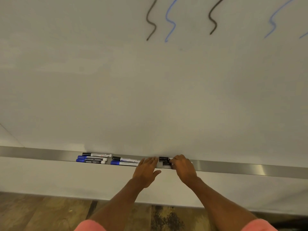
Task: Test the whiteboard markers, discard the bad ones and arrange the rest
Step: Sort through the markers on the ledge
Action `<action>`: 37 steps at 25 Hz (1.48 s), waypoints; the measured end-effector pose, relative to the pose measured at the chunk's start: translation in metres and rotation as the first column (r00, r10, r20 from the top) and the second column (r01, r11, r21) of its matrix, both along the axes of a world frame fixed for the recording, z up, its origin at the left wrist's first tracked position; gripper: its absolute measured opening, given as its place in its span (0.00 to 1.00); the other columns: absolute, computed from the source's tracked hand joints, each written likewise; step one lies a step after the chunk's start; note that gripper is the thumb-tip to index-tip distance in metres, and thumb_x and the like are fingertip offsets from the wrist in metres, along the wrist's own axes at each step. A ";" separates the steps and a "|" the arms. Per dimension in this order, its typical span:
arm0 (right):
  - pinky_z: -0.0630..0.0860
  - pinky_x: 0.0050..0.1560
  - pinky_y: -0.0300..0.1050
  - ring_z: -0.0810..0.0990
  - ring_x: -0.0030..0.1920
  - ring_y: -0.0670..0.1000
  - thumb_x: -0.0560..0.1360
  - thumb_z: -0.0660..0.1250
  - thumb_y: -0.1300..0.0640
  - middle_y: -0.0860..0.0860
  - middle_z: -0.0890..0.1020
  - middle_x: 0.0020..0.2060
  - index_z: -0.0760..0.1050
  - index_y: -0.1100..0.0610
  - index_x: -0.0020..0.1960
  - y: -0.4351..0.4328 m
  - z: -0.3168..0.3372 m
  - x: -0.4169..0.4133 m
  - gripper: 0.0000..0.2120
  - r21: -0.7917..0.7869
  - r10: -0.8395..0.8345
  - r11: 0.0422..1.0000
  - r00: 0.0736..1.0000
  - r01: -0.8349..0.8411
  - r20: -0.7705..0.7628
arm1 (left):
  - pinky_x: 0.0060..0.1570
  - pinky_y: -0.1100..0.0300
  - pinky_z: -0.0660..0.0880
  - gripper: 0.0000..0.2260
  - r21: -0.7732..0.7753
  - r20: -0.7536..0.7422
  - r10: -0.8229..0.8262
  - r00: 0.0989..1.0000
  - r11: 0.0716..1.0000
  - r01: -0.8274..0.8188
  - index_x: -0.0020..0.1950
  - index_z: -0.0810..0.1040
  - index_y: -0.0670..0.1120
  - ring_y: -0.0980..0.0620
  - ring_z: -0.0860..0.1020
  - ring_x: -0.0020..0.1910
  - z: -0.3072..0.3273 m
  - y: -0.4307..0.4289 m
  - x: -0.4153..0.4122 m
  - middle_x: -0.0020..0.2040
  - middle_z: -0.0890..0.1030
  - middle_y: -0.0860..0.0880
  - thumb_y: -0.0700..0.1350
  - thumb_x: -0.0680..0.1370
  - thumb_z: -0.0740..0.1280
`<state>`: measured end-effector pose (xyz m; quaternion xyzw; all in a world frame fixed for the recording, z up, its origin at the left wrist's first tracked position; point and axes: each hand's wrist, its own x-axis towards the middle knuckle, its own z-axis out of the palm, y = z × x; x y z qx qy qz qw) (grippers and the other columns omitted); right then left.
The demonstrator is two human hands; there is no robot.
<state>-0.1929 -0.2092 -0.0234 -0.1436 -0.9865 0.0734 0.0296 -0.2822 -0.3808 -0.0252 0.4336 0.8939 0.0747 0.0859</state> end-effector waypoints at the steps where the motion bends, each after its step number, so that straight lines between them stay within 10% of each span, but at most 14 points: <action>1: 0.73 0.51 0.44 0.75 0.57 0.52 0.76 0.65 0.61 0.51 0.80 0.55 0.77 0.53 0.61 0.006 0.000 0.003 0.14 0.012 -0.003 1.000 1.000 0.002 0.013 | 0.75 0.55 0.46 0.27 -0.001 -0.009 -0.006 1.000 1.000 0.006 0.77 0.51 0.47 0.52 0.52 0.76 0.000 0.006 0.005 0.77 0.56 0.50 0.56 0.82 0.52; 19: 0.69 0.55 0.48 0.72 0.59 0.55 0.74 0.65 0.64 0.53 0.75 0.58 0.70 0.57 0.63 0.037 -0.014 0.004 0.18 0.142 0.132 0.980 0.989 -0.141 0.067 | 0.74 0.58 0.50 0.25 0.106 -0.008 0.134 0.991 0.986 -0.132 0.77 0.53 0.47 0.52 0.56 0.75 -0.007 0.040 0.032 0.76 0.59 0.50 0.49 0.82 0.56; 26: 0.72 0.33 0.41 0.76 0.36 0.49 0.61 0.76 0.59 0.47 0.78 0.37 0.75 0.53 0.41 0.047 0.012 0.013 0.13 0.075 0.363 0.932 0.921 -0.355 -0.145 | 0.54 0.54 0.76 0.14 0.249 0.040 0.161 0.986 0.954 -0.166 0.63 0.75 0.43 0.45 0.78 0.54 -0.002 0.053 0.026 0.59 0.78 0.46 0.40 0.78 0.59; 30: 0.70 0.42 0.42 0.74 0.44 0.50 0.73 0.65 0.57 0.49 0.77 0.46 0.74 0.56 0.51 0.051 0.028 0.020 0.07 0.022 0.345 0.937 0.917 -0.348 -0.199 | 0.43 0.65 0.67 0.10 0.174 0.026 0.095 0.995 0.980 -0.098 0.59 0.74 0.50 0.50 0.77 0.49 0.014 0.060 0.022 0.51 0.78 0.50 0.45 0.80 0.57; 37: 0.71 0.51 0.47 0.76 0.51 0.54 0.81 0.56 0.59 0.53 0.77 0.54 0.70 0.57 0.63 0.051 0.047 0.019 0.12 0.051 0.337 0.941 0.936 -0.333 -0.099 | 0.55 0.57 0.72 0.12 0.156 -0.078 -0.004 0.997 0.988 0.016 0.63 0.72 0.45 0.48 0.76 0.57 0.051 0.083 0.031 0.61 0.77 0.47 0.42 0.79 0.61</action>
